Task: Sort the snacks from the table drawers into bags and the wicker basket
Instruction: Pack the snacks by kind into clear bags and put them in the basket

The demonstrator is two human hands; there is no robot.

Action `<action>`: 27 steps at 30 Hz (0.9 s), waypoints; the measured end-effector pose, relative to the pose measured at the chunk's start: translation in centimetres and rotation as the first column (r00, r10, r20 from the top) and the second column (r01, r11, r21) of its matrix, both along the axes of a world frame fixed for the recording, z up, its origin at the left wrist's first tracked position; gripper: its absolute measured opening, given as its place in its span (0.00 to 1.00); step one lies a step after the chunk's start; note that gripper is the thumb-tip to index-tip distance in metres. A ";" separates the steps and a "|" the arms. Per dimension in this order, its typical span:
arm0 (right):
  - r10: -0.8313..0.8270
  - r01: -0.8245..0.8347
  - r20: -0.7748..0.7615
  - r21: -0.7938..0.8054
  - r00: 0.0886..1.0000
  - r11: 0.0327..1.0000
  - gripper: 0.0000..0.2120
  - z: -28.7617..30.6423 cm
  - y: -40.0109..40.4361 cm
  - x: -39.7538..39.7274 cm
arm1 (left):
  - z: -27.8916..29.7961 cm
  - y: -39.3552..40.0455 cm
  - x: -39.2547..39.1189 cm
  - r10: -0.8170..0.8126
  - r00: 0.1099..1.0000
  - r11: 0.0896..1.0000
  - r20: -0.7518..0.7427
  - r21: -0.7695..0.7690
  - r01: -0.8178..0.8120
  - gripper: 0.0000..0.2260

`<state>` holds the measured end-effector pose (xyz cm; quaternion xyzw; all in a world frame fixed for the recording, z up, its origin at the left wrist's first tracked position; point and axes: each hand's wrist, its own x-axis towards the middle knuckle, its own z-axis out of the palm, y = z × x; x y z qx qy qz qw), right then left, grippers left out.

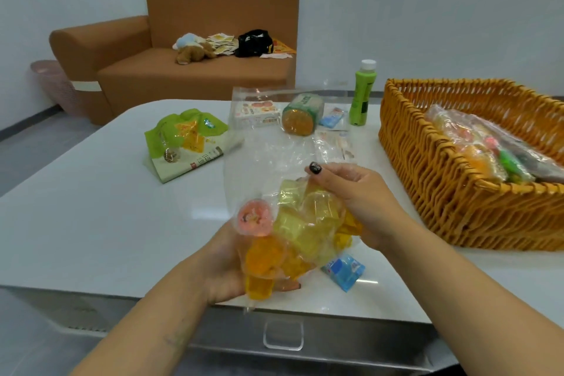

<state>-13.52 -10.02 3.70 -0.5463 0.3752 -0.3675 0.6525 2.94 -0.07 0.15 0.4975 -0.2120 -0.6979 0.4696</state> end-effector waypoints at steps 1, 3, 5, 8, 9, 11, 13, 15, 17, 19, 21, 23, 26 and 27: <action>-0.060 0.059 -0.020 -0.013 0.998 0.998 0.07 -0.1 0.1 -0.5 | 0.4 0.1 0.1 -0.016 0.999 0.999 0.035 -0.048 0.018 0.29; -0.197 0.196 -0.035 -0.012 0.980 0.980 0.05 -0.5 0.3 -1.6 | 1.1 0.2 0.5 0.023 0.997 0.989 0.071 -0.149 -0.012 0.33; -0.326 0.327 -0.030 0.029 0.945 0.944 0.04 -1.0 0.7 -2.6 | 1.3 0.4 0.1 0.096 0.983 0.961 0.159 -0.273 -0.049 0.36; -0.391 0.393 -0.051 0.043 0.919 0.919 0.03 -1.9 1.4 -3.4 | 1.2 0.3 -2.0 0.189 0.884 0.936 0.427 -0.350 -0.030 0.40; -0.385 0.388 -0.058 0.048 0.921 0.921 0.03 -2.1 1.7 -3.6 | 1.1 0.1 -2.5 0.230 0.849 0.935 0.476 -0.350 -0.057 0.39; -0.346 0.350 -0.085 0.044 0.934 0.936 0.06 -2.5 2.1 -3.8 | 0.8 -0.5 -2.9 0.324 0.793 0.920 0.516 -0.369 -0.135 0.33; -0.257 0.263 -0.137 0.026 0.957 0.965 0.08 -2.3 2.2 -4.0 | 0.9 -1.0 -2.8 0.375 0.772 0.902 0.513 -0.394 -0.176 0.21; -0.142 0.145 -0.185 0.002 0.972 0.989 0.09 -1.6 1.7 -4.0 | 1.3 -1.4 -2.4 0.383 0.800 0.892 0.461 -0.409 -0.192 0.13; -0.018 0.014 -0.206 -0.023 0.978 1.000 0.12 -0.3 0.7 -4.2 | 1.9 -1.6 -2.3 0.363 0.833 0.895 0.418 -0.406 -0.186 0.11; 0.119 -0.124 -0.189 -0.011 0.975 0.992 0.17 0.8 -0.5 -4.8 | 2.2 -1.6 -2.3 0.344 0.850 0.901 0.398 -0.394 -0.180 0.19; 0.216 -0.212 -0.132 0.041 0.967 0.976 0.21 1.1 -1.4 -5.9 | 2.1 -1.6 -2.1 0.345 0.855 0.895 0.387 -0.409 -0.177 0.21; 0.228 -0.223 -0.097 0.062 0.969 0.973 0.18 0.9 -1.9 -6.9 | 2.0 -1.7 -1.6 0.362 0.856 0.882 0.369 -0.433 -0.186 0.12; 0.190 -0.189 -0.113 0.014 0.975 0.982 0.15 0.6 -2.3 -7.6 | 2.1 -1.4 -0.7 0.375 0.853 0.870 0.363 -0.455 -0.189 0.11; 0.171 -0.173 -0.119 -0.007 0.978 0.985 0.15 0.6 -2.4 -7.7 | 2.2 -1.3 -0.3 0.382 0.852 0.862 0.356 -0.469 -0.191 0.11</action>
